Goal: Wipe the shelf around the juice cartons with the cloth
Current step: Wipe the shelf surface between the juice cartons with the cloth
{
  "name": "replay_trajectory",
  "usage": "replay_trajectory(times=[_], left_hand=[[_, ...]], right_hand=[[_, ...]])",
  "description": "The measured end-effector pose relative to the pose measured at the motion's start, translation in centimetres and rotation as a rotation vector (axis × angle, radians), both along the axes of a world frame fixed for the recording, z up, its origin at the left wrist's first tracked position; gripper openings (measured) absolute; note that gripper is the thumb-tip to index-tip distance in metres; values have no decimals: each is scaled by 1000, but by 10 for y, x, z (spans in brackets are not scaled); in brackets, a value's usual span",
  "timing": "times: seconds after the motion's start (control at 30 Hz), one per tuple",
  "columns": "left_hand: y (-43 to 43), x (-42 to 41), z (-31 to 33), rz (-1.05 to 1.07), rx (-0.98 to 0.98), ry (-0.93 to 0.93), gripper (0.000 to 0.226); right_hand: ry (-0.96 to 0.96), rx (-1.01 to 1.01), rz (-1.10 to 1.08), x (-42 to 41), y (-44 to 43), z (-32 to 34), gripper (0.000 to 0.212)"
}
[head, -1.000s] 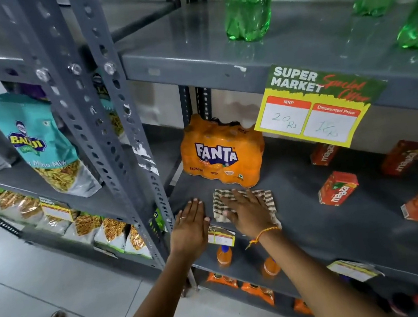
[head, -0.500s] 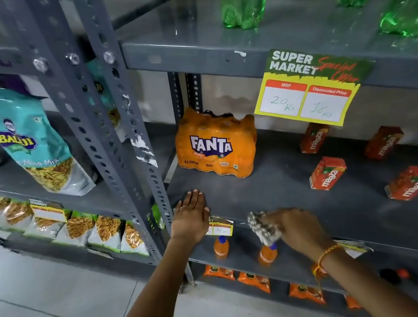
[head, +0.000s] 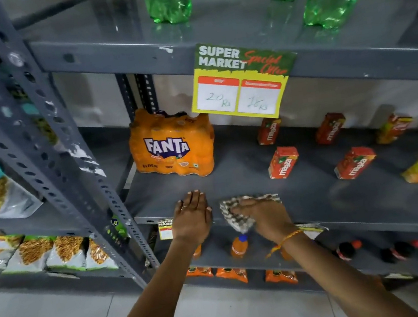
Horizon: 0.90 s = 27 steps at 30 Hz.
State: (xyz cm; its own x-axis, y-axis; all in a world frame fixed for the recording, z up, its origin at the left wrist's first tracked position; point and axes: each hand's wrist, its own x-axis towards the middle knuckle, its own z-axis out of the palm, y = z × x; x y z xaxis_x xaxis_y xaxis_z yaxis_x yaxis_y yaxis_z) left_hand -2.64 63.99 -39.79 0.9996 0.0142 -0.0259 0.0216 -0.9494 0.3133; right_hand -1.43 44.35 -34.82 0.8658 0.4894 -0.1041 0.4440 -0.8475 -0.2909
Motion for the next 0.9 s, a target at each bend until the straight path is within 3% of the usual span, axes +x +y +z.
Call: replay_trajectory(times=[0.13,0.23,0.33,0.4,0.5,0.57,0.73,0.83,0.9], left_hand=[[-23,-3,-5,-42,33,-19,53],[-27,-5,-7,-24,51,-34,68],[-27,-4,-10,-26,47,-64,81],[-27,-3,-10,-26,40,-67,82],[-28,-4,-10,-17,39,-79,85],[-32,-5,-9,-26,34,-74,81],[-72,-2,-4,-100,16,-42,67],[-101,-1,-4,-146,12,-16,54],[-115,-1,-4,-169,11,-16,54]], right_hand=[[17,-259,-163,6,-47,6,33],[-51,-144,-281,16,-38,16,46],[-66,42,-204,29,-5,13,49],[-2,-3,-84,34,11,-2,42],[21,-66,-68,29,2,-20,62],[-15,-58,-91,21,-19,-23,62],[-27,71,-214,5,-90,-15,35],[-21,-137,-440,2,-123,0,31],[-69,-196,-475,3,-123,12,31]])
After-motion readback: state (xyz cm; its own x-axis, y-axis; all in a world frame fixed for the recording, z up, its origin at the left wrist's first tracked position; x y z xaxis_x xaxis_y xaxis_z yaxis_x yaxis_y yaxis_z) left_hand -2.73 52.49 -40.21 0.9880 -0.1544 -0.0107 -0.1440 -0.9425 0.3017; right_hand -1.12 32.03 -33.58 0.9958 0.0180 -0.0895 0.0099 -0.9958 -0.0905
